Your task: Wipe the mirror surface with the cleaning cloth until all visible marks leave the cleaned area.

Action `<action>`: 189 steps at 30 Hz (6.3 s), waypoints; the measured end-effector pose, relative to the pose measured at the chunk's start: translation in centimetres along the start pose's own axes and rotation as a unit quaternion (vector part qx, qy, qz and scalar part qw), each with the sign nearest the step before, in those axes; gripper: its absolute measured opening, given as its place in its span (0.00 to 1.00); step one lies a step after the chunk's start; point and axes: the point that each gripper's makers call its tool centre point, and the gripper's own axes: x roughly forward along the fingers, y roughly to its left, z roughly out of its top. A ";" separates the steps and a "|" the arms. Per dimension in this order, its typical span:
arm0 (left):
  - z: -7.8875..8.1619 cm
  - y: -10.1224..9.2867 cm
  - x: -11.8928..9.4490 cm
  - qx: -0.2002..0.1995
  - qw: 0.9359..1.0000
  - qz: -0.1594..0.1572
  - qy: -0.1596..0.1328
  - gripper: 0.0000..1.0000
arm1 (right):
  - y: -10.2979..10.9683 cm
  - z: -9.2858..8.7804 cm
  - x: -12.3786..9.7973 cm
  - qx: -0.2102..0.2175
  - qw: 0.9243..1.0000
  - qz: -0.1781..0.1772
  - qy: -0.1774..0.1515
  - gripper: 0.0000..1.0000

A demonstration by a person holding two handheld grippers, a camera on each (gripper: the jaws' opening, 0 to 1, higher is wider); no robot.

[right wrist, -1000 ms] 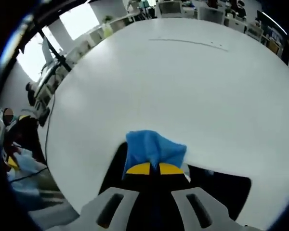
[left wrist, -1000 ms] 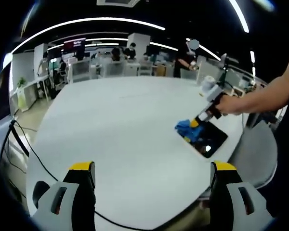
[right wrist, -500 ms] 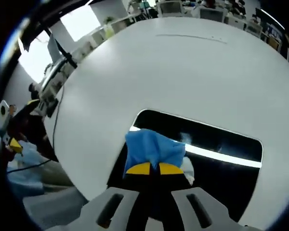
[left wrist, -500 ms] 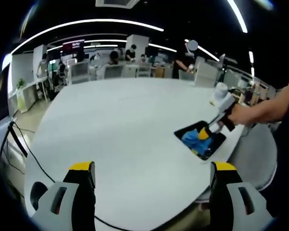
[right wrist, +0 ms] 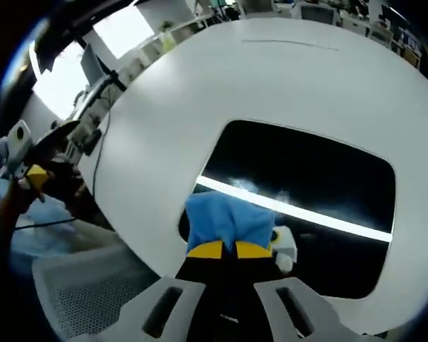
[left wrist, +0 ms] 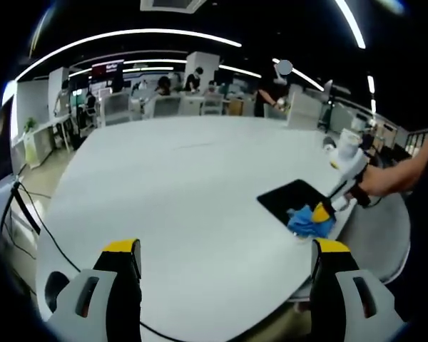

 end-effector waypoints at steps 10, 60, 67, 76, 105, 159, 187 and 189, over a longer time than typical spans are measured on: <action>-0.1 -0.4 0.0 0.001 1.000 -0.002 0.003 1.00 | 0.5 -0.8 -0.1 0.004 1.000 0.013 0.006 0.00; -1.4 -1.1 0.3 -0.011 1.000 0.000 0.014 1.00 | -6.9 4.5 -0.1 0.044 0.999 -0.016 0.005 0.00; -2.3 -2.1 0.8 -0.010 1.000 -0.008 0.026 1.00 | -8.0 7.2 0.6 0.037 0.999 -0.029 0.002 0.00; -1.6 -2.6 0.7 -0.021 1.000 0.003 0.012 1.00 | -9.4 10.2 1.5 0.039 0.999 -0.037 -0.003 0.00; -0.7 -2.6 0.1 -0.008 1.000 0.015 0.007 1.00 | -14.1 8.8 -0.6 0.027 0.999 -0.043 0.005 0.00; -0.1 -5.2 2.0 0.009 1.000 -0.007 0.006 1.00 | -8.1 -3.6 -4.1 0.045 0.999 0.008 0.011 0.00; 0.4 -4.8 2.7 0.020 1.000 -0.011 0.016 1.00 | -12.8 -5.1 -6.3 0.091 0.996 -0.003 0.000 0.00; 0.5 -4.9 2.8 0.021 1.000 -0.012 0.017 1.00 | -12.7 -5.0 -6.2 0.092 0.996 -0.004 0.002 0.00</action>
